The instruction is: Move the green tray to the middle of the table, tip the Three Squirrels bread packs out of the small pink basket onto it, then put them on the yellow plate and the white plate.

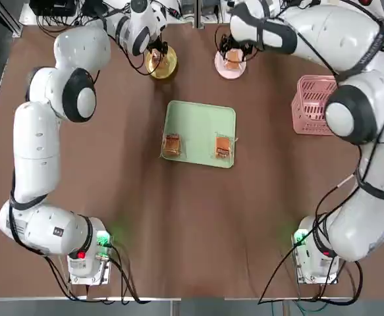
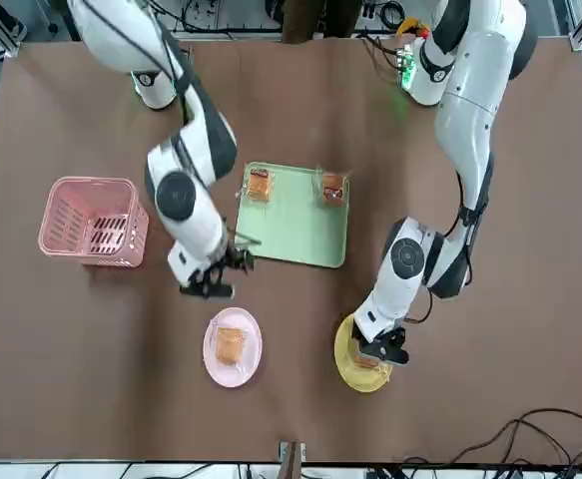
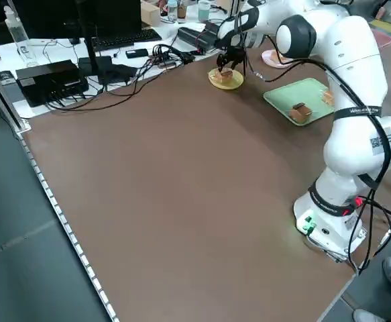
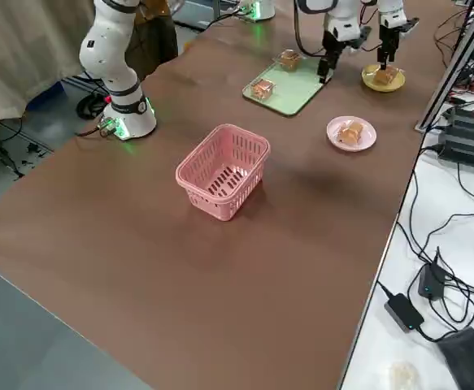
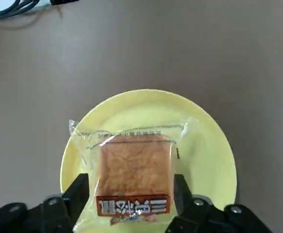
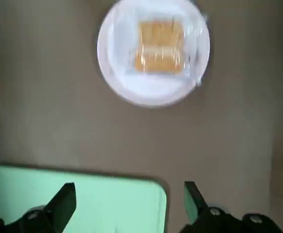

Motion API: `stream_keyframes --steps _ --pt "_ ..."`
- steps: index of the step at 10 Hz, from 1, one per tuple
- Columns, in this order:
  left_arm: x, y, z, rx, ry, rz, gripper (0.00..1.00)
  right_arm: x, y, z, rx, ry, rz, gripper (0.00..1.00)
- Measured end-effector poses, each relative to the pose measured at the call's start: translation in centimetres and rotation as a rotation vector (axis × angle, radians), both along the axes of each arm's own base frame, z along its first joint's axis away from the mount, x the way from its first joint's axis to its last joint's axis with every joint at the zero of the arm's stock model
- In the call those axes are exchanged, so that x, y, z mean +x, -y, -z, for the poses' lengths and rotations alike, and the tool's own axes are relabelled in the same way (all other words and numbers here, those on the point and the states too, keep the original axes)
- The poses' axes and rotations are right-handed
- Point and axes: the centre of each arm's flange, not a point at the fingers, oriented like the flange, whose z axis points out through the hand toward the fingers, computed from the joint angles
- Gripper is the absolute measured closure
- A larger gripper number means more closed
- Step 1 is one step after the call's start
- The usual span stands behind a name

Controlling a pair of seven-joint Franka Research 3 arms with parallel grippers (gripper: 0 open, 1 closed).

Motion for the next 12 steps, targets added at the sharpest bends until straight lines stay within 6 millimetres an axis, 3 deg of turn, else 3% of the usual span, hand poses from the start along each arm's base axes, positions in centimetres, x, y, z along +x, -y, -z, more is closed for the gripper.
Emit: stream_keyframes --steps 3,5,6,8,9,12 --pt "0.2 0.2 0.0 -0.016 0.013 -0.019 0.0 -9.8 -3.6 2.8 -0.022 -0.021 0.032 0.03" --pt "-0.4 0.7 -1.4 0.007 -0.05 -0.065 0.0 -15.2 -5.7 6.7 -0.019 -0.015 0.054 0.03" --pt "-1.8 1.9 -2.8 0.046 -0.133 -0.073 0.0 -17.3 -6.3 8.5 -0.001 0.003 0.063 0.03" --pt "-6.5 5.4 -5.7 0.092 -0.25 -0.062 0.0 -19.8 -6.4 10.9 0.018 0.019 0.072 0.03" --pt "-9.6 6.8 -5.8 0.105 -0.275 -0.051 0.0 -20.5 -6.3 11.4 0.009 0.011 0.069 0.03" --pt "-21.4 9.5 -3.5 0.125 -0.318 -0.026 0.0 -21.1 -5.7 12.9 -0.016 -0.009 0.067 0.01"
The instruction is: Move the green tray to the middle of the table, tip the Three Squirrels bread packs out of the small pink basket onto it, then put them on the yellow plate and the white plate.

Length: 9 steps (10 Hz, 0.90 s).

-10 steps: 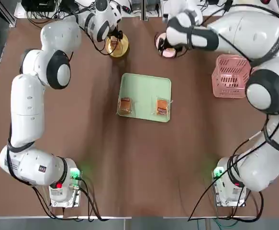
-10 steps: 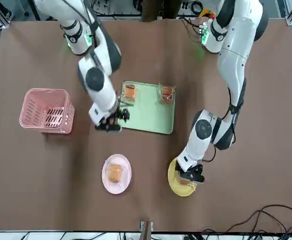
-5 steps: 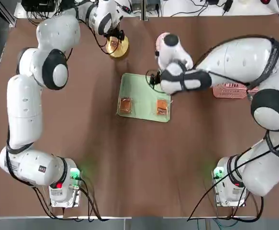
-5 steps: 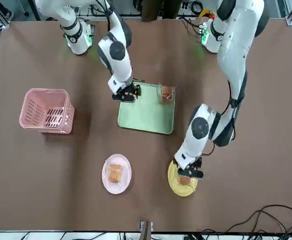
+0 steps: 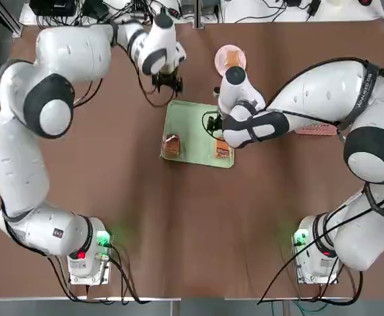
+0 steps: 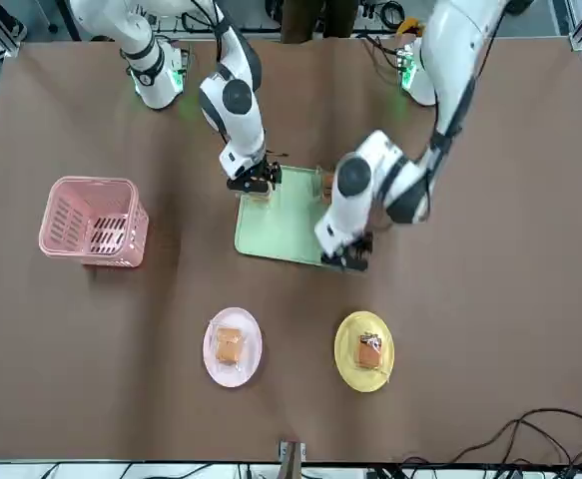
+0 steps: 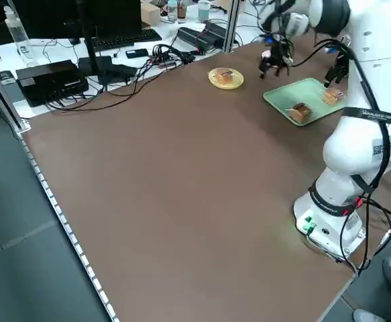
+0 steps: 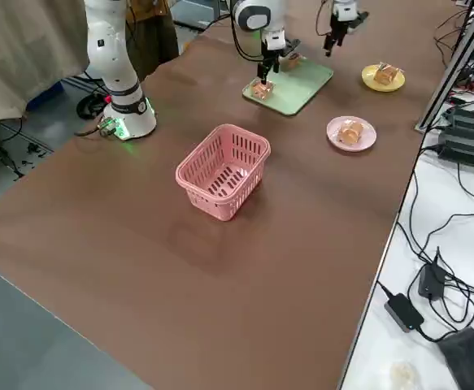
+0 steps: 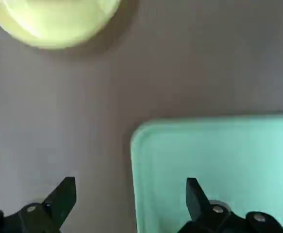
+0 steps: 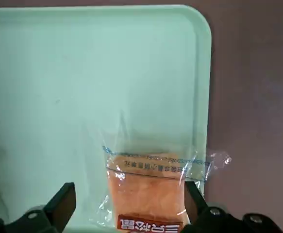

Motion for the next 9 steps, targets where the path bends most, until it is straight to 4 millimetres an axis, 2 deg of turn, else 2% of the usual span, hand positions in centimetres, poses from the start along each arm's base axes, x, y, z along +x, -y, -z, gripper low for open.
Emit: stream_keyframes --steps 2,3,4,6,9 --pt "-7.2 1.6 2.0 -0.038 0.002 -0.049 0.0 -0.3 0.2 1.4 -0.019 -0.018 -0.002 0.01" --pt "-9.4 2.1 2.8 -0.06 -0.001 -0.065 0.0 -0.5 0.2 1.9 -0.024 -0.024 -0.005 0.01" --pt "-10.9 2.4 3.3 -0.062 -0.009 -0.064 0.0 -0.7 0.1 2.3 -0.029 -0.029 -0.008 0.01" --pt "-12.6 1.5 3.4 -0.045 -0.005 -0.051 0.0 -1.1 -0.2 2.9 -0.026 -0.027 -0.016 0.01" --pt "-13.8 0.6 3.8 -0.041 -0.002 -0.041 0.0 -1.2 -0.5 4.0 -0.01 -0.014 -0.019 0.01"
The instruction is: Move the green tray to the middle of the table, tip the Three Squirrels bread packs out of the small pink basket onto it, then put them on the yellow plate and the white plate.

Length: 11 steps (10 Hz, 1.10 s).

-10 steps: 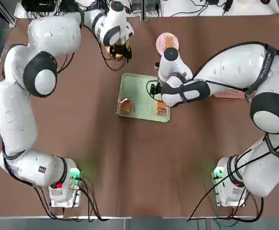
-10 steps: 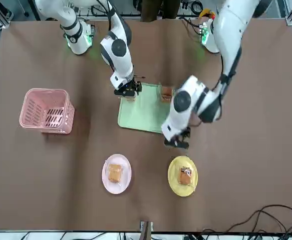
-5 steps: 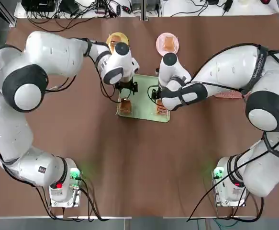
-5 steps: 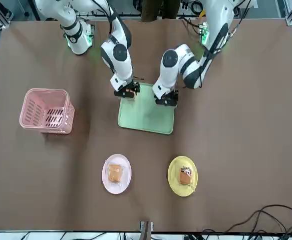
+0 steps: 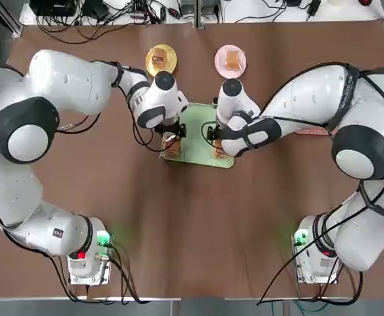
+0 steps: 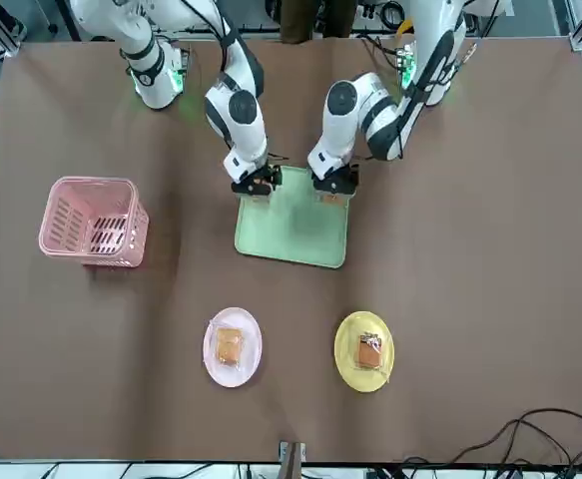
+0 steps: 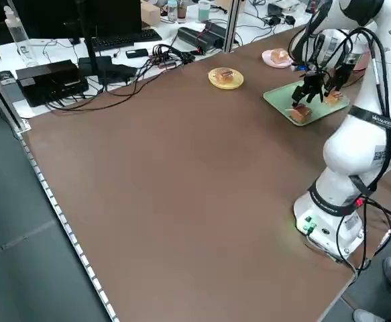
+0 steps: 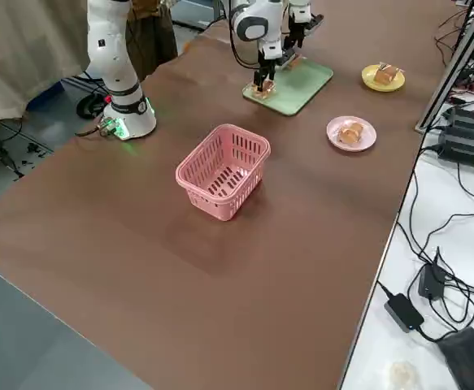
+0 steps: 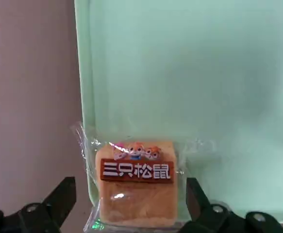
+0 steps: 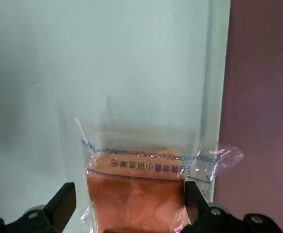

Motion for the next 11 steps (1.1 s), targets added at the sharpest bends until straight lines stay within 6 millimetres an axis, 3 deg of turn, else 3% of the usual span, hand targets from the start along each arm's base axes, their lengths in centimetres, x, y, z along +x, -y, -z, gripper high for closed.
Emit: stream_keyframes --steps 4,5,7,10,11 --pt "-1.4 0.0 1.7 -0.021 -0.02 0.015 0.0 -0.1 0.4 1.2 -0.001 0.0 0.003 0.07" --pt "-1.6 0.0 2.4 -0.027 -0.03 0.015 0.0 -0.1 0.5 1.4 0.001 0.003 0.004 0.15" --pt "-1.9 -0.1 3.8 -0.027 -0.054 0.017 0.0 -0.1 0.2 1.0 0.017 0.016 0.002 0.41" --pt "-1.5 -0.3 5.2 -0.017 -0.06 0.047 0.0 0.1 0.0 0.7 0.028 0.027 0.003 0.61" --pt "-0.9 -0.4 5.4 -0.016 -0.057 0.043 0.0 0.3 0.0 0.5 0.03 0.03 0.005 0.62"
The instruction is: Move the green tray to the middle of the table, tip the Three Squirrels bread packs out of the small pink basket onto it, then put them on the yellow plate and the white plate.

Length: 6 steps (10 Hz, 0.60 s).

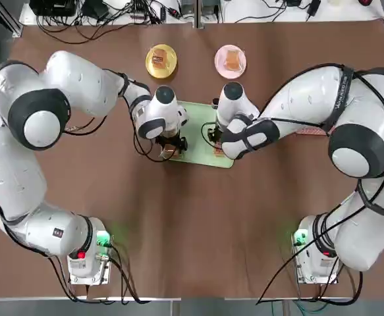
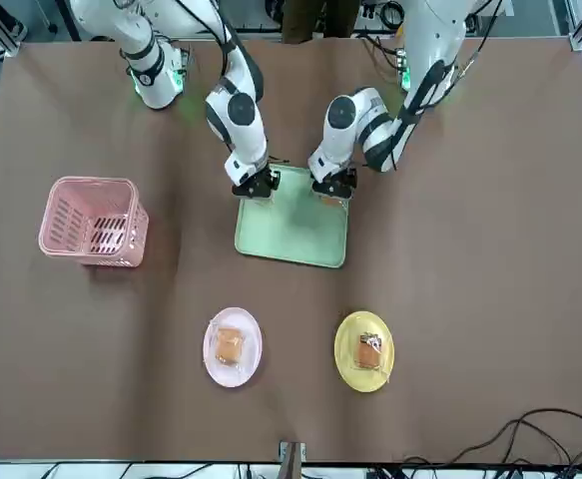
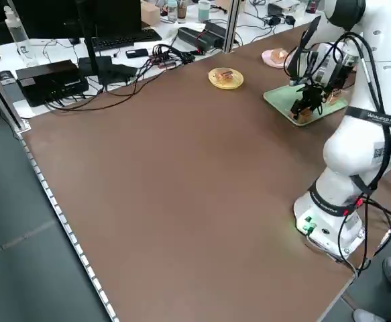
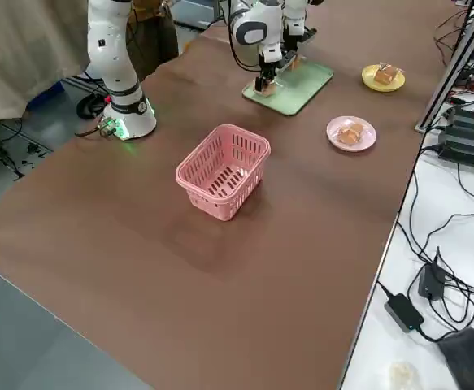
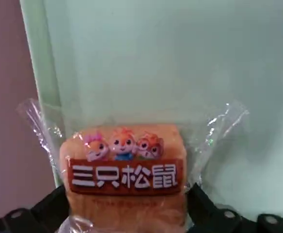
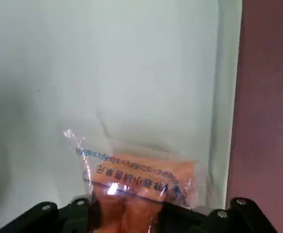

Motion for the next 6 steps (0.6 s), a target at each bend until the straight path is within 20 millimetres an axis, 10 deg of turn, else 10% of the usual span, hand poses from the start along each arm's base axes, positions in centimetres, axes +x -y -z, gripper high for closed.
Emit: stream_keyframes --steps 3,6 --pt "1.6 -0.1 -0.2 -0.007 0.015 -0.017 0.14 4.0 0.7 -2.3 0.039 0.048 0.059 0.72" --pt "2.3 0.2 -1.2 -0.016 0.034 -0.022 0.36 12.4 3.2 -7.8 0.123 0.155 0.146 0.73"
